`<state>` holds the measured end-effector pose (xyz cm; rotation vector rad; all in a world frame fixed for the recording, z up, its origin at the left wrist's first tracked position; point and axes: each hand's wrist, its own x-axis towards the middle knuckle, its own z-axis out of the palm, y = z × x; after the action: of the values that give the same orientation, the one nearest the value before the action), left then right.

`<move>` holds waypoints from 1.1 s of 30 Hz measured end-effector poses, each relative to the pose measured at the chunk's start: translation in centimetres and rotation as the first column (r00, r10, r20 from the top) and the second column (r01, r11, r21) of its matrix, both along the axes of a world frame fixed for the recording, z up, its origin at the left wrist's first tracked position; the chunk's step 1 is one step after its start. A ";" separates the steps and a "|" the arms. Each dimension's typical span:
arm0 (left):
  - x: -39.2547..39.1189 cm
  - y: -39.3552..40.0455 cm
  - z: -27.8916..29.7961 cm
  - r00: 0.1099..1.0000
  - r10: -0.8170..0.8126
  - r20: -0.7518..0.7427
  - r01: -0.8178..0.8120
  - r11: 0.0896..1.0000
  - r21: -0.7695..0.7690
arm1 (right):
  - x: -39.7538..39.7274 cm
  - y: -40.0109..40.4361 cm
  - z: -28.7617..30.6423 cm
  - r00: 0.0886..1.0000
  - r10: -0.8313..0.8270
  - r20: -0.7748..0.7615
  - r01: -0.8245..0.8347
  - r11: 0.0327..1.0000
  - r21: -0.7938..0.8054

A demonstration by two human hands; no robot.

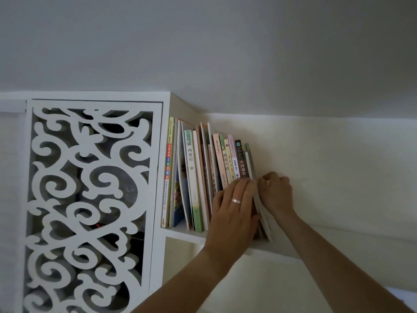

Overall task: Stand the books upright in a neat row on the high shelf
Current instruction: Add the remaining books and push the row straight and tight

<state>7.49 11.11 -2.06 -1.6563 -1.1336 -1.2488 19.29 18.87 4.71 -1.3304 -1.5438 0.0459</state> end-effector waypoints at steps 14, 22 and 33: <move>-0.1 2.1 -0.2 0.993 -0.046 0.111 0.045 0.999 0.014 | 3.0 -4.4 0.8 0.929 0.342 0.140 -0.347 0.938 0.009; -0.3 1.7 -0.5 0.993 -0.049 0.110 0.054 0.998 -0.037 | 1.6 -5.5 0.9 0.965 -0.015 0.260 -0.044 0.974 0.220; -0.2 1.4 -0.7 0.985 -0.120 0.122 0.119 0.993 0.020 | 2.8 -6.1 -2.3 0.920 -0.022 0.392 -0.009 0.997 0.076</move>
<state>7.32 12.53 -2.80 -1.6781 -1.1098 -1.4483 22.12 12.81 2.41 -1.3375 -1.8559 -0.3002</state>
